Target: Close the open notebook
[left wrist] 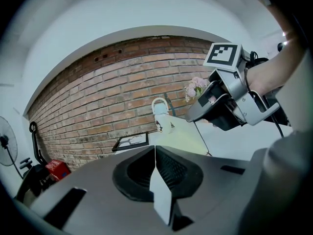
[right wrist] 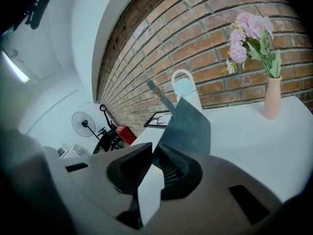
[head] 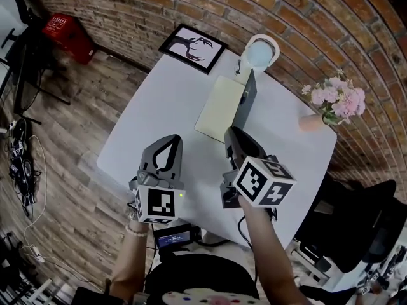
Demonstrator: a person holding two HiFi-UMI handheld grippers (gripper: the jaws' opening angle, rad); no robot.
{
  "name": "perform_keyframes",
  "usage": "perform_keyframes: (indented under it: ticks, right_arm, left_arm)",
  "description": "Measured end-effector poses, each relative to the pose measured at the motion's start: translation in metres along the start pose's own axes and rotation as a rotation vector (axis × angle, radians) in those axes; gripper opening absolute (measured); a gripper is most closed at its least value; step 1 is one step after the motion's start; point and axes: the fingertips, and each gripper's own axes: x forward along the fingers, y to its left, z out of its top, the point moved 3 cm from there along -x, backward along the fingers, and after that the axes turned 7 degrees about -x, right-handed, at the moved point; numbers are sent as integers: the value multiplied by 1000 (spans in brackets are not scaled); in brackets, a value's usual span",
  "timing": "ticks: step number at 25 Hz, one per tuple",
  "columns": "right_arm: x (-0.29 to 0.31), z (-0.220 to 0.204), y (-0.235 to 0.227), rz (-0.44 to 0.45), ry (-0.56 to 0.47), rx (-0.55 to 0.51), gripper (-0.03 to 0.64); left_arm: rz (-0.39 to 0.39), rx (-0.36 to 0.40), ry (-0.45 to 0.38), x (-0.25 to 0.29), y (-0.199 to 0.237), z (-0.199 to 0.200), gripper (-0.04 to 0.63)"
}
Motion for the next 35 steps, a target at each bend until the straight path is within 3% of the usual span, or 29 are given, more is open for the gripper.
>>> perform_keyframes:
  ticks: [35]
  right_arm:
    - [84, -48, 26, -31, 177, -173, 69]
  left_arm:
    - [79, -29, 31, -13, 37, -23, 20]
